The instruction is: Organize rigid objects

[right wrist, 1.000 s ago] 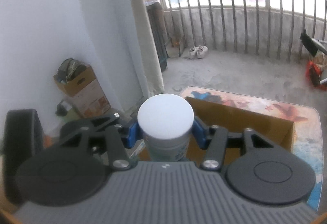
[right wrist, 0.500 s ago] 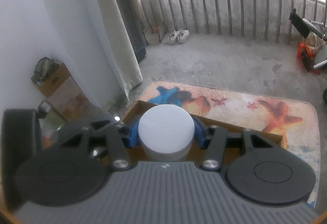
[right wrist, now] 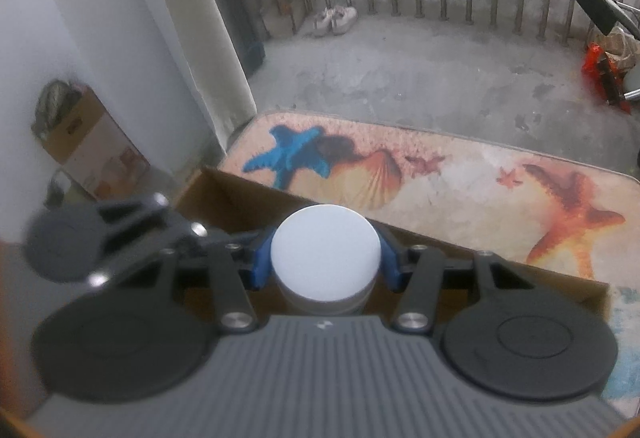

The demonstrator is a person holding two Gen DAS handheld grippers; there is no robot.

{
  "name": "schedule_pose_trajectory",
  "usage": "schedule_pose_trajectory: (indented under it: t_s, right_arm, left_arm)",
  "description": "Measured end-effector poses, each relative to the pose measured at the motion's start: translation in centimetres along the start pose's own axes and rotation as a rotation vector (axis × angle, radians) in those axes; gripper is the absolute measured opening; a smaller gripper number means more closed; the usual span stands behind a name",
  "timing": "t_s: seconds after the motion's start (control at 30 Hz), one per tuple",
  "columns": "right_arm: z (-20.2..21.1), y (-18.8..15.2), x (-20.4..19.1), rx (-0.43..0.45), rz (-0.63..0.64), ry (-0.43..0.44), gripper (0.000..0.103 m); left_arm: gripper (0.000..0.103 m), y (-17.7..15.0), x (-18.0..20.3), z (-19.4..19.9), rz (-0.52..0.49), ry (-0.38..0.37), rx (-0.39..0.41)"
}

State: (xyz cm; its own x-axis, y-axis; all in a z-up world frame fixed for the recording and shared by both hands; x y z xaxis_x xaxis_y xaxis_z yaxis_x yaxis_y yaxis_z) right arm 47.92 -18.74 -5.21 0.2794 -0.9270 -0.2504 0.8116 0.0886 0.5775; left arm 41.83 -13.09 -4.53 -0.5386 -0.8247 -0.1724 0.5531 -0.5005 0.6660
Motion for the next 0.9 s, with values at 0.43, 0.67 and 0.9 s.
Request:
schedule_pose_trajectory:
  t_s: [0.43, 0.67, 0.9]
  right_arm:
    - [-3.3, -1.1, -0.6, -0.054, 0.049, -0.010, 0.052]
    - [-2.8, -1.0, -0.8, -0.051, 0.035, 0.012, 0.063]
    - [-1.4, -0.8, -0.9, -0.031, 0.029, 0.010, 0.069]
  left_arm:
    - [0.058, -0.9, -1.3, -1.3, 0.039, -0.018, -0.051]
    - [0.059, -0.6, -1.9, -0.5, 0.059, -0.015, -0.028]
    - [0.065, -0.2, -2.0, -0.1, 0.059, -0.011, -0.018]
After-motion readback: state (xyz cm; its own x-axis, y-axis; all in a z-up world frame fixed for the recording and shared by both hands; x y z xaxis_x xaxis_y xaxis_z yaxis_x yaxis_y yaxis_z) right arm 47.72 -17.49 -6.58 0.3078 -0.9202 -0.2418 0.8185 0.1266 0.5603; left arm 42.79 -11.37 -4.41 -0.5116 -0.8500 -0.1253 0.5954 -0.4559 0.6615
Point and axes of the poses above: each gripper's, at about its wrist camera, not at the fingertips, and z roughly against the way its jaws point, x to its right, y to its top, the point moved 10 cm from there along -z, roughly the way its jaws point, and after that the axes turned 2 degrees about y, right-handed, at the moved point
